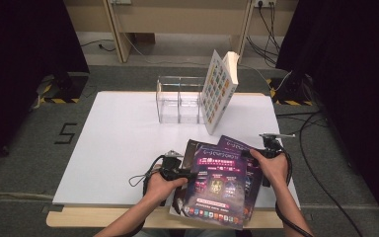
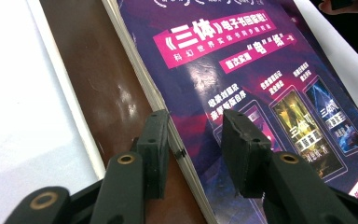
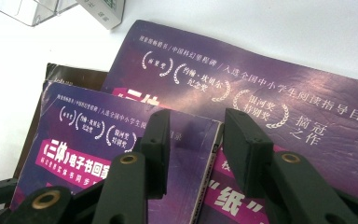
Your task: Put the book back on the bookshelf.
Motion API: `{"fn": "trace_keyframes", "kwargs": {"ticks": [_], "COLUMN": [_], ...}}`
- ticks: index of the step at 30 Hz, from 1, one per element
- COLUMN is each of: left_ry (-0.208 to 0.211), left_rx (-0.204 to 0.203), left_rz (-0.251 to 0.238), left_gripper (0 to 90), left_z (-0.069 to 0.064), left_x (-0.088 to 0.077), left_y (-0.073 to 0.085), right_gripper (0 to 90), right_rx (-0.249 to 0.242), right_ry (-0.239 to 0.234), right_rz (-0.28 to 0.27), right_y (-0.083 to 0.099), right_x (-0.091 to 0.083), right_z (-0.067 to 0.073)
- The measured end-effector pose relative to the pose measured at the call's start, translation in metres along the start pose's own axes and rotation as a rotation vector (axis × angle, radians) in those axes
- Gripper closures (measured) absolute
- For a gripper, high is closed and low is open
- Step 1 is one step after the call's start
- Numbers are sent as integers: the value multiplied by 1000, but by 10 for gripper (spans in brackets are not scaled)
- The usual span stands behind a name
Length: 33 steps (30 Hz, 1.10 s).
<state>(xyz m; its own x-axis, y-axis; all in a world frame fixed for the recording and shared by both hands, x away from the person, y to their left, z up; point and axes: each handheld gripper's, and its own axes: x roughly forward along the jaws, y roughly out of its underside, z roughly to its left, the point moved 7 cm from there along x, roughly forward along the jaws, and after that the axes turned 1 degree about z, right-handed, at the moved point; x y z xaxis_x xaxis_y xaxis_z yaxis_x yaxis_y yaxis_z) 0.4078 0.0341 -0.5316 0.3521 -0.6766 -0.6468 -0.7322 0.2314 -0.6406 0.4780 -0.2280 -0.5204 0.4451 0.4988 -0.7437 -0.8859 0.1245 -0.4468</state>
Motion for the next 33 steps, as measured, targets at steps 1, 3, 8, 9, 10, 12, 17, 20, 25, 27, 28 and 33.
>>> {"fn": "trace_keyframes", "kwargs": {"ticks": [1, 3, 8, 9, 10, 12, 17, 20, 25, 27, 28, 33], "left_ry": [-1, 0, -4, -7, -8, -7, -7, -9, -12, -13, -16, -17], "left_rx": [-1, -2, -9, -8, -7, -8, -9, -10, -13, -12, -11, -10], "left_rz": [0, 0, -5, -4, -4, -3, -3, -5, -6, -8, -8, -5], "left_gripper": [614, 614, 617, 617, 617, 617, 619, 619, 621, 621, 622, 625], "left_z": [0, 0, 0, 0, -1, -1, 0, -1, -1, -1, -1, -1], "left_x": [0, 0, 0, 0, 0, 0, 0, 0, 0, 0, 0, 0], "left_y": [0, 0, 0, 0, 0, 0, 0, 0, 0, 1, 1, 1], "right_gripper": [624, 622, 644, 641, 635, 616, 618, 628, 630, 630, 633, 645], "right_rx": [-2, -14, -23, -37, -35, -44, -57, -32, -16, 4, 11, 23], "right_ry": [4, 10, 9, 14, 15, 16, 13, 1, -13, -29, -37, -30], "right_rz": [7, 14, 33, 15, 13, 19, 38, 31, 27, 31, 35, 44], "right_y": [0, -1, -5, -7, -8, -10, -10, -9, -7, -7, -6, -3], "right_x": [0, 0, 1, 2, 3, 4, 4, 4, 3, 2, 1, 0], "right_z": [1, 1, -1, -1, -1, 0, 1, 0, -1, -1, -2, 0]}}
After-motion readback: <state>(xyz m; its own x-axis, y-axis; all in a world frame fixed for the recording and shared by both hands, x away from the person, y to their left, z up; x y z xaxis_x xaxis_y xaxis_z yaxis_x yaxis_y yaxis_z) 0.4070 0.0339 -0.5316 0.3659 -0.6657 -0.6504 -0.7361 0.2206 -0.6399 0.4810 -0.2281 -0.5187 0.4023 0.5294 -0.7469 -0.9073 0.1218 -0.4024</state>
